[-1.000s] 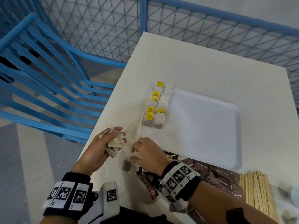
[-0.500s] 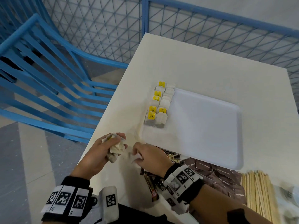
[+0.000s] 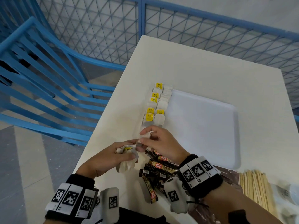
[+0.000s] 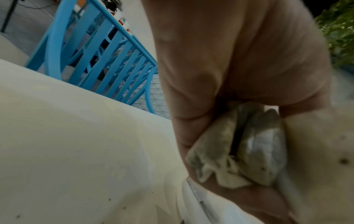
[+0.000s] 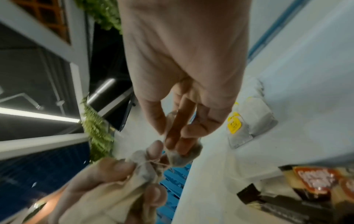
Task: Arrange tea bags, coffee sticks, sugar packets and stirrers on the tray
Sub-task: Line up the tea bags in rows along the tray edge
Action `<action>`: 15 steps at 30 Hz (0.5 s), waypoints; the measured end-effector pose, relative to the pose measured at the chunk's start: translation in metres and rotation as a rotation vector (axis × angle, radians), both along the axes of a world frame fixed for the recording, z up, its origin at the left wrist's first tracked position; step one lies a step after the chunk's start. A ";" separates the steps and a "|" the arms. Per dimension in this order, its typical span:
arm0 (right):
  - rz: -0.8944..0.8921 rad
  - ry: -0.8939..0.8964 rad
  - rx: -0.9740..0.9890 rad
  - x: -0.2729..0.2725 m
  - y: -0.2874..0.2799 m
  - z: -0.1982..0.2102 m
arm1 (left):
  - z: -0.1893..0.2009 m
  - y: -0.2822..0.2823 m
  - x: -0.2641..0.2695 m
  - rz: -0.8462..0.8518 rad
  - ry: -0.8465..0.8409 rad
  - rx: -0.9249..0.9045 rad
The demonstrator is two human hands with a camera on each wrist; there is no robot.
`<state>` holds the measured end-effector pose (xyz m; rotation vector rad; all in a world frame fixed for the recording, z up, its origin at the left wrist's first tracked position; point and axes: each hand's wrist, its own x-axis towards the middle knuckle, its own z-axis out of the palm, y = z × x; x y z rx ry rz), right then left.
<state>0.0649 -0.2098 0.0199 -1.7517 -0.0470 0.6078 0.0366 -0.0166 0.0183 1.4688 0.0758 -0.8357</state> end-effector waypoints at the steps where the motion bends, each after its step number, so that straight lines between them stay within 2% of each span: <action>1: -0.004 0.049 0.054 0.001 0.000 0.001 | 0.000 -0.001 0.000 -0.010 -0.013 -0.006; 5: -0.021 0.135 0.140 0.003 -0.002 0.001 | -0.001 0.000 0.000 0.029 -0.015 -0.012; 8: -0.098 0.091 0.049 0.004 -0.006 -0.005 | -0.002 0.002 0.000 0.059 0.003 -0.041; 11: 0.000 0.067 -0.067 0.002 -0.007 -0.010 | 0.001 0.001 0.001 0.086 -0.006 -0.061; 13: 0.055 0.072 -0.064 -0.001 -0.006 -0.015 | -0.001 0.000 0.002 0.089 -0.005 -0.065; 15: 0.031 0.085 -0.015 -0.002 -0.005 -0.020 | -0.004 0.000 0.002 0.094 0.001 -0.073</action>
